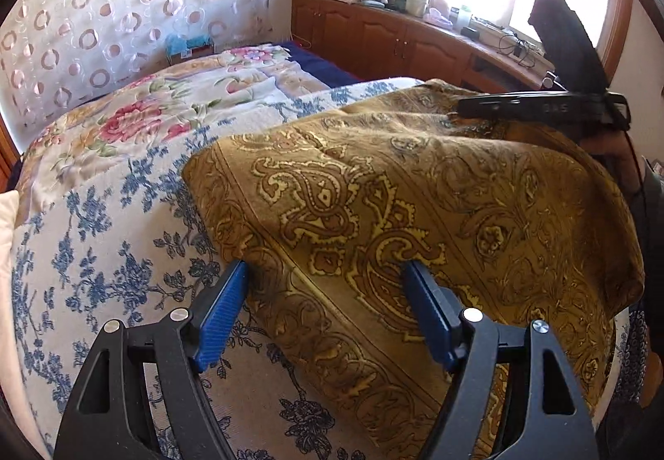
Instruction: Fold small clothes
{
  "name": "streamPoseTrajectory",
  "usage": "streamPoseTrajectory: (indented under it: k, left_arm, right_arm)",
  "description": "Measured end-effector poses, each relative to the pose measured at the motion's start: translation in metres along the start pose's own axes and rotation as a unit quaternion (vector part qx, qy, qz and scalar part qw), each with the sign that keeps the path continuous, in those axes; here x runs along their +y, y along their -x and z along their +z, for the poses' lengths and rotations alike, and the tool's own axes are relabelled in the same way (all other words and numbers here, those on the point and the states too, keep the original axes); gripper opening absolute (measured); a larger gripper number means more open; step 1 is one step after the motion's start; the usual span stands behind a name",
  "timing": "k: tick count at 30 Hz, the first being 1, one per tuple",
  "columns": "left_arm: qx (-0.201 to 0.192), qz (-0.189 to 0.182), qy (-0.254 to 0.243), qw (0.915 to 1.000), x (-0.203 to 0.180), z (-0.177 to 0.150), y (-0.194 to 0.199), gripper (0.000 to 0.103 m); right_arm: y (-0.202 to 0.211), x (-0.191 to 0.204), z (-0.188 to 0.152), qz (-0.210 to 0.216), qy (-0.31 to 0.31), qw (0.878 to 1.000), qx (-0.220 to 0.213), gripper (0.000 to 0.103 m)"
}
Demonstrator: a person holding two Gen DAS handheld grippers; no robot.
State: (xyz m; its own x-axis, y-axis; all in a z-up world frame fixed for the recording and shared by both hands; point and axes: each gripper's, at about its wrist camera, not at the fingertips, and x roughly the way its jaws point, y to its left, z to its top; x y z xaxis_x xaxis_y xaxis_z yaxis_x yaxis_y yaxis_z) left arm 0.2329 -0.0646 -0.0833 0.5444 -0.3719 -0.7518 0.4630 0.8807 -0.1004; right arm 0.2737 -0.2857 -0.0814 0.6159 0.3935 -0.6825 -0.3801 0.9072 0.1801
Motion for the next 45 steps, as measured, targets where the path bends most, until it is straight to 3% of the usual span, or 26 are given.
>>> streamPoseTrajectory:
  k: [8,11,13,18,22,26,30,34,37,40,43,45]
  left_arm:
    - [0.007,0.008,-0.009,0.9999,-0.004,-0.005,-0.009,0.082]
    - [0.01,0.013,-0.015,0.9997,-0.006,-0.004,-0.01,0.083]
    - [0.012,0.019,-0.02,0.9996,-0.007,-0.005,-0.01,0.083]
    - [0.01,0.015,-0.015,0.9997,-0.005,-0.005,-0.009,0.083]
    - [0.004,-0.006,0.002,1.0,0.004,-0.003,-0.006,0.083]
    - [-0.039,0.012,0.025,0.9989,0.017,0.003,0.018,0.083]
    - [-0.056,0.018,0.035,0.9977,0.026,0.004,0.031,0.083]
    - [-0.057,0.011,0.033,0.9978,0.026,0.001,0.031,0.083]
    - [-0.055,0.009,0.025,0.9981,0.022,-0.002,0.028,0.083]
    - [-0.053,0.011,0.021,0.9983,0.02,-0.002,0.026,0.083]
    - [-0.055,0.015,0.023,0.9981,0.019,-0.001,0.028,0.083]
    - [-0.058,0.016,0.024,0.9979,0.016,-0.001,0.032,0.083]
  right_arm:
    - [-0.014,-0.005,0.011,0.011,0.001,0.999,0.034,0.047]
    - [-0.015,-0.003,0.013,0.019,0.008,0.999,0.037,0.034]
    - [-0.015,0.002,0.013,0.02,0.022,0.999,0.038,0.012]
    - [0.0,0.013,0.018,-0.013,0.054,0.998,0.0,0.004]
    - [0.017,0.018,0.029,-0.033,0.067,0.997,-0.033,0.004]
    - [0.038,0.022,0.041,-0.064,0.084,0.992,-0.064,0.003]
    - [0.053,0.019,0.057,-0.105,0.096,0.986,-0.085,0.003]
    - [0.042,0.004,0.062,-0.141,0.073,0.985,-0.062,0.004]
    - [0.02,-0.005,0.056,-0.183,0.047,0.982,-0.018,0.021]
    - [0.026,-0.001,0.043,-0.157,0.03,0.987,-0.022,0.023]
    - [0.04,0.004,0.03,-0.139,0.023,0.99,-0.03,0.042]
    - [0.05,0.003,0.019,-0.129,0.019,0.991,-0.03,0.042]
